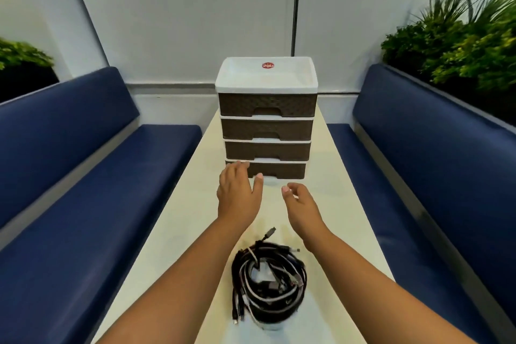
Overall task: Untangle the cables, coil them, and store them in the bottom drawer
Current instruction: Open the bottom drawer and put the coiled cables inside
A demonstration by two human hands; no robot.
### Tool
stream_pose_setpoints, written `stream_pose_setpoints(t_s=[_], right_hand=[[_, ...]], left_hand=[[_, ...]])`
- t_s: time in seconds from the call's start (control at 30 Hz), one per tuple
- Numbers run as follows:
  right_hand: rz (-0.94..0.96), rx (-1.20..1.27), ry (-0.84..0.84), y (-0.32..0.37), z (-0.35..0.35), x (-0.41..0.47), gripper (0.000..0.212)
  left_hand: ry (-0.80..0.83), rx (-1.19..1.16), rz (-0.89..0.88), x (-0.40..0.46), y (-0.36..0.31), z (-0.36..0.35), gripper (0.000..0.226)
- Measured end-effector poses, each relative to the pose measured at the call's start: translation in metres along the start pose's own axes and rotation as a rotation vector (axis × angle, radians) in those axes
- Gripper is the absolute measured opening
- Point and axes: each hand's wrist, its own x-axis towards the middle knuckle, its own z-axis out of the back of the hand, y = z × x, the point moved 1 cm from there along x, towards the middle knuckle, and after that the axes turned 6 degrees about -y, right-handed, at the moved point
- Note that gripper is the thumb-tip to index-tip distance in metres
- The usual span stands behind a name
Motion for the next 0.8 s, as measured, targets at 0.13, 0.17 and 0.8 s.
stream_pose_setpoints(t_s=[0.13, 0.17, 0.8], right_hand=[[-0.079, 0.056, -0.031, 0.003, -0.026, 0.026, 0.038], [-0.104, 0.077, -0.042, 0.004, -0.033, 0.032, 0.037], [-0.754, 0.847, -0.018, -0.004, -0.105, 0.144, 0.034]], left_hand=[[0.004, 0.086, -0.166, 0.057, 0.008, 0.002, 0.058], [-0.004, 0.102, -0.223, 0.072, 0.009, 0.004, 0.061], [-0.151, 0.461, -0.617, 0.211, 0.005, -0.020, 0.102]])
